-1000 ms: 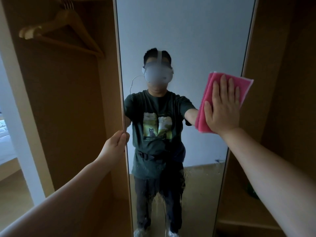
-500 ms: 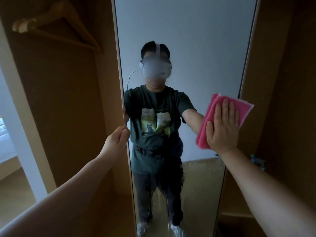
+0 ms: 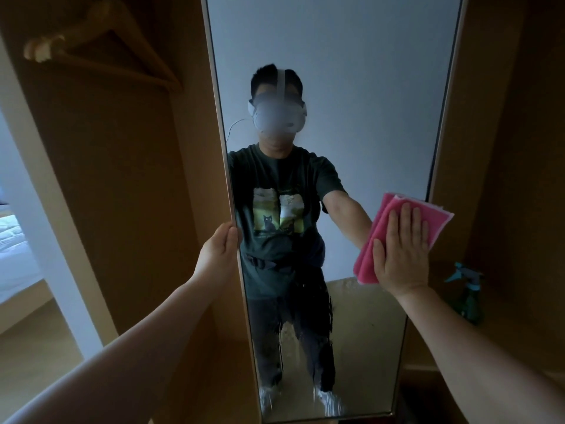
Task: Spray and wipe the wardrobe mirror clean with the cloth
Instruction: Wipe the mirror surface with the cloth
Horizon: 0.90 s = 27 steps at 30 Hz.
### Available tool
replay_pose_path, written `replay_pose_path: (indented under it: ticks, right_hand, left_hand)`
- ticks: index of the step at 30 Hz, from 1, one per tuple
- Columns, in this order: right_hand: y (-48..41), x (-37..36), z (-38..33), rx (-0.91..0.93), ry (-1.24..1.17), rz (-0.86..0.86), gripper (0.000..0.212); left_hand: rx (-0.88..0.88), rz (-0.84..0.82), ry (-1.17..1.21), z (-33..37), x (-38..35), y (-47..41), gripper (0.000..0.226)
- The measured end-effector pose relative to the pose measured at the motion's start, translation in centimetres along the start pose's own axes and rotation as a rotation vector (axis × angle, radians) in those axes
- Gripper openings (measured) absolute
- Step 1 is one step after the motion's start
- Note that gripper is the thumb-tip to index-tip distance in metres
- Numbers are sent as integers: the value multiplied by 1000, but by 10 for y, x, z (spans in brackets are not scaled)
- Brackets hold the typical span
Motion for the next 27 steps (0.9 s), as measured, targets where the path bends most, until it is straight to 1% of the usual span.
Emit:
replay_pose_path:
  ticks: [4,7,11,14,18,24,27]
  right_hand:
    - [0,1,-2,-15,-9,30,64]
    - [1,2,-4,5,-48,57,65]
    - [3,0,-2,62,-111,102,64]
    - [2,1,1,132,-144,145,62]
    - [3,-1,3,162,-175,216,62]
    - [1,-7,4,209,-88,300,63]
    - [0,-8,1,219,-61,317,62]
  left_hand:
    - [45,7,41,-3,-3,7,29]
    - [104,-20,76,-10,-14,21,33]
    - [205,-44,74,-26,-31,38,37]
    - [229,-35,87,-32,-42,49,37]
    - [187,58,137,-37,-49,58,37]
    - [156,173,110,-58,-59,64,32]
    - [125,247,167,-64,-62,67,31]
Point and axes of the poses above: each hand's wrist, its own y-axis away from the middle knuckle, its own x-axis out of the back of the hand, z = x × y, the point moved 8 cm from there along -y, towards the middle knuckle, and after that the axes turned 15 degrees about -y, right-handed, at the moved point
